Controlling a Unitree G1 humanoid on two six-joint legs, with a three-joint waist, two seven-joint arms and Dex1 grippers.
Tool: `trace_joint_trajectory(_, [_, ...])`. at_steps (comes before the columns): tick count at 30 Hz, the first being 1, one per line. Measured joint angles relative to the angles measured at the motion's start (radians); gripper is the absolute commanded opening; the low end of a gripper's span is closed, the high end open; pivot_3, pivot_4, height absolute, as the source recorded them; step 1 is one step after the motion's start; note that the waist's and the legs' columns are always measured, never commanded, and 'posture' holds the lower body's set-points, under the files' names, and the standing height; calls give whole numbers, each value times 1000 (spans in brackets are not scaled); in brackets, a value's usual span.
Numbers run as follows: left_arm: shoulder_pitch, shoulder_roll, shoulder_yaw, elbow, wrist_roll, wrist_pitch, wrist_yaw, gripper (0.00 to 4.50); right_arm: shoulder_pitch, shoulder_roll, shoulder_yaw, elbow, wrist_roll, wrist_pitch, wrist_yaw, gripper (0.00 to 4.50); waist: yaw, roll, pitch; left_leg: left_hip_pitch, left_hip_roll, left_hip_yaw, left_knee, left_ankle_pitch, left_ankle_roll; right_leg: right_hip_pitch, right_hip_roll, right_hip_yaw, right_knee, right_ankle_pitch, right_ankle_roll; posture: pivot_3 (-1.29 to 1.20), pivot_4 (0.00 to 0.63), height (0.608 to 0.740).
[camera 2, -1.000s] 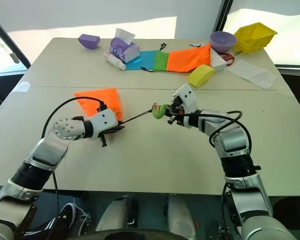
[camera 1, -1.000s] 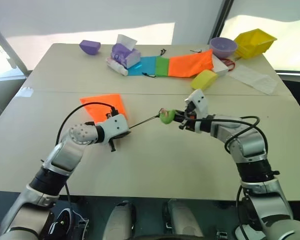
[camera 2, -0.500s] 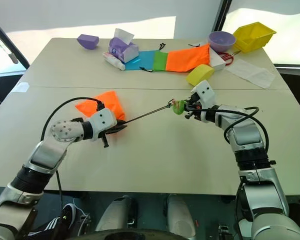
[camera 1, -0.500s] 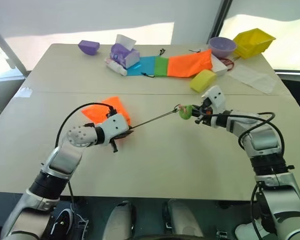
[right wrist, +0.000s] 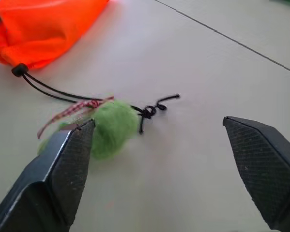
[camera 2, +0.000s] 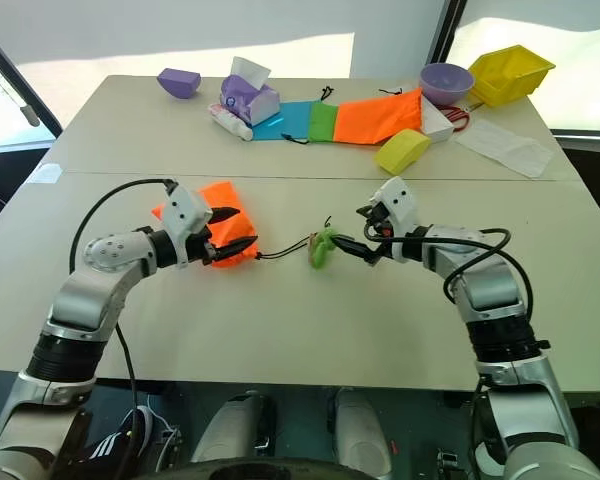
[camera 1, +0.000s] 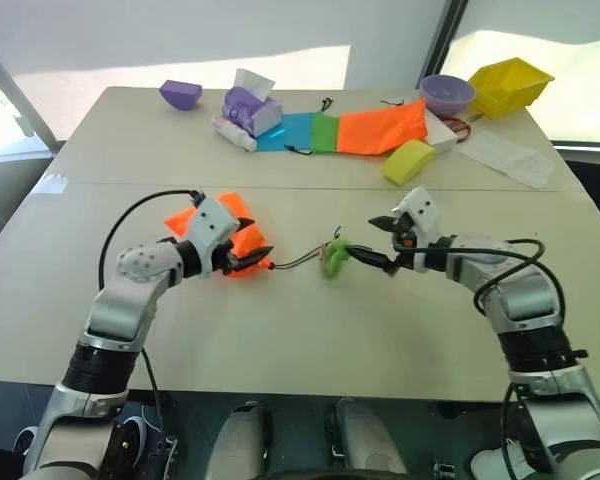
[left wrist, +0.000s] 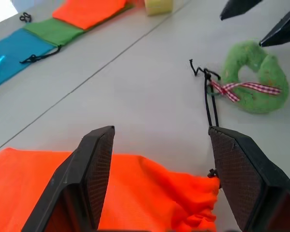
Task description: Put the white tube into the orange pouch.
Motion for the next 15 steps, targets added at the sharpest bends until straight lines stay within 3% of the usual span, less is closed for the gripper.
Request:
trace_joint_trajectory(4, [75,57,127,-38,-94,13,-27,3447,28,-106,-56,34,-23,-70,52,4429,-5,0,0,1,1,0,-1,0,0,0,0,0,0,0,0,0,150,740])
trace_joint_trajectory(10, [304,92,286,-78,-189,-20,-75,3447,258,-60,-148,-239,136,-73,115,4429,-1,0,0,2,3,0,-2,0,0,1,2,0,0,0,0,0,150,740])
trace_joint_trajectory(15, [487,51,396,-45,-186,-96,-25,3447,414,-55,-156,-279,100,-185,106,4429,1,0,0,3,0,0,1,0,0,5,-4,0,-2,1,-1,0,150,740])
